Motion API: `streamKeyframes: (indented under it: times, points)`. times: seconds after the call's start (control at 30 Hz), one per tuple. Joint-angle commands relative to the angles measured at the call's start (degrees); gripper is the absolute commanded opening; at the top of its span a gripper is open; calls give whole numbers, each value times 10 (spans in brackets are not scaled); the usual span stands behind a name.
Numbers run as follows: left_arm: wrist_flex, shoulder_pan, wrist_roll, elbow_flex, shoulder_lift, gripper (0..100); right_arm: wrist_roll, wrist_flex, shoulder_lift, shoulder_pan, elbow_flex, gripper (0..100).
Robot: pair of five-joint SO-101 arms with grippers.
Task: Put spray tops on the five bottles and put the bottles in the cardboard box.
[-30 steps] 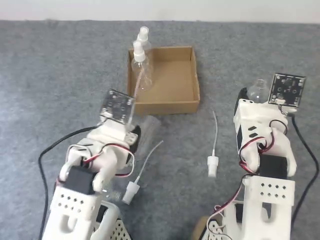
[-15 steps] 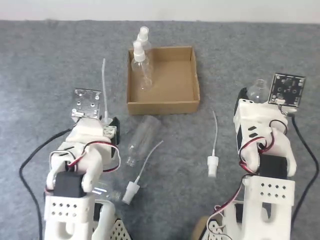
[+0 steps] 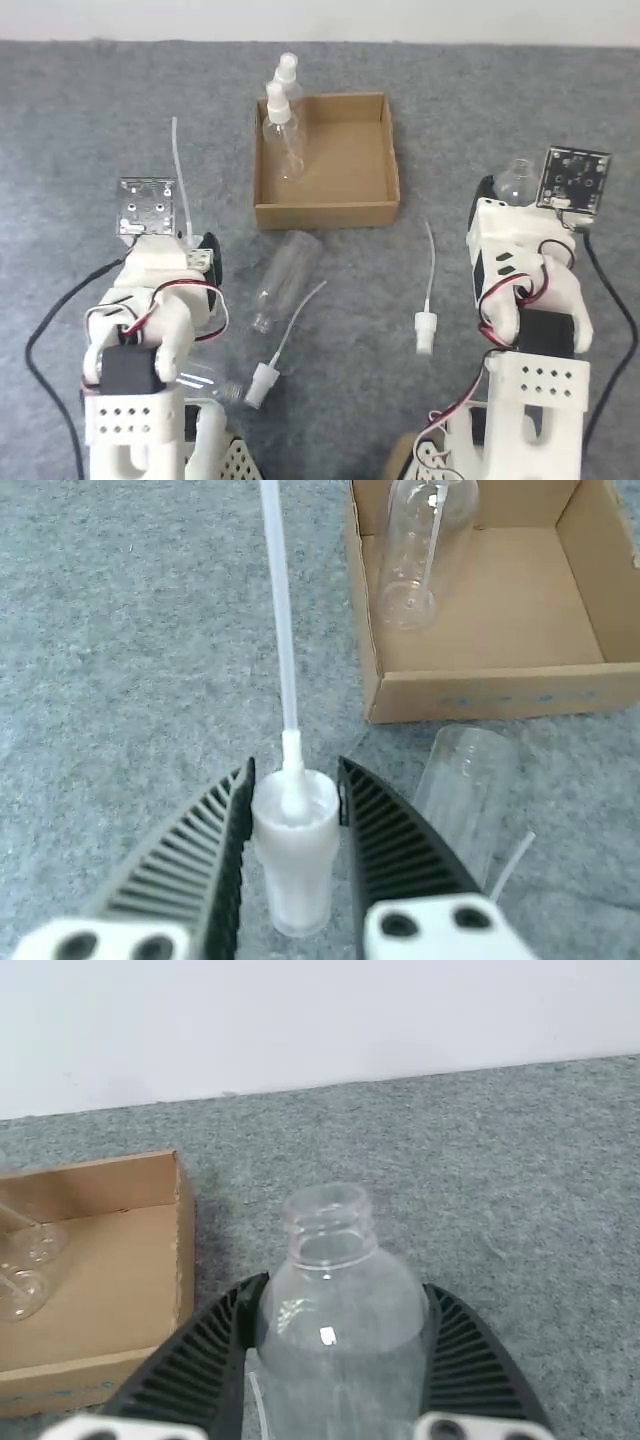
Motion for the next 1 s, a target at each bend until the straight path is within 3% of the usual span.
streamKeyframes:
  times: [0.0, 0.37, 0.67, 0.97]
  points:
    - [-11, -4, 6, -11, 28, 12, 0, -13, -15, -15, -4, 136]
    - [-61, -62, 41, -65, 217, 12, 0, -13, -15, -15, -4, 136]
    - [-76, -66, 69, -87, 296, 12, 0, -14, -15, -15, -2, 136]
    - [-39, -69, 244, -196, 447, 13, 0, -14, -15, -15, -2, 136]
